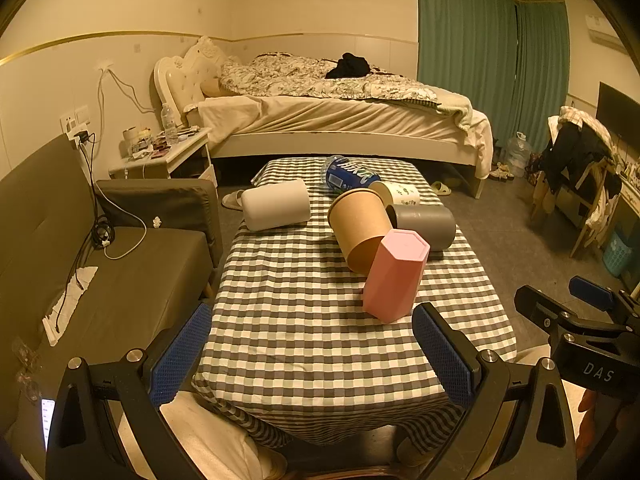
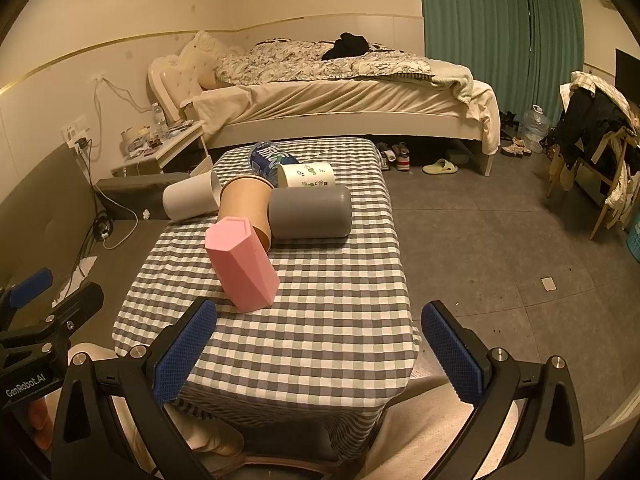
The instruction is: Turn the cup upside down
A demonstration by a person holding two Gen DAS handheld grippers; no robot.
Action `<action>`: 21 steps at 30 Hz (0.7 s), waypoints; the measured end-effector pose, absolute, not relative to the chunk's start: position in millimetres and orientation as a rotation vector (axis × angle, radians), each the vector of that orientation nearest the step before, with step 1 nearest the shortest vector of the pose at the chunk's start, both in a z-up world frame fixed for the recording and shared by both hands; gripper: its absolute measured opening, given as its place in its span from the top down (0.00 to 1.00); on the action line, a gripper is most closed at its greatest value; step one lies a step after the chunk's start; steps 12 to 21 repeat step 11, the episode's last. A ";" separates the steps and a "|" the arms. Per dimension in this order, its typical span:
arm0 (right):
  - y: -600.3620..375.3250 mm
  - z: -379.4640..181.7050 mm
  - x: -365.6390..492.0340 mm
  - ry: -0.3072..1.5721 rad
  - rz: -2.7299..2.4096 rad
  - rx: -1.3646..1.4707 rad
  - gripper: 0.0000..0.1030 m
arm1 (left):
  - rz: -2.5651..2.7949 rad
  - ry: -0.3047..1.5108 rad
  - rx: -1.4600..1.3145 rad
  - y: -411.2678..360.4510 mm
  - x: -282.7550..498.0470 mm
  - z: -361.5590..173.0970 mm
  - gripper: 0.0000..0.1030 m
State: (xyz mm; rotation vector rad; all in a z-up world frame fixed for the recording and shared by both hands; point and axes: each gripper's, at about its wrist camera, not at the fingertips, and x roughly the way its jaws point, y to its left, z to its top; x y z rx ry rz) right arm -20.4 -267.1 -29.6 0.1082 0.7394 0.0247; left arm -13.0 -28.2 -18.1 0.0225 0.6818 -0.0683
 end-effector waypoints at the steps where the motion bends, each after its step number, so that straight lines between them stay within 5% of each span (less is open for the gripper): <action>1: -267.0 -29.3 -20.3 0.739 0.024 0.109 0.00 | -0.069 0.682 0.022 -28.1 -13.0 -18.1 0.00; 21: -267.4 -30.9 -20.3 0.743 0.024 0.110 0.00 | -0.079 0.680 0.029 -26.9 -15.3 -17.9 0.00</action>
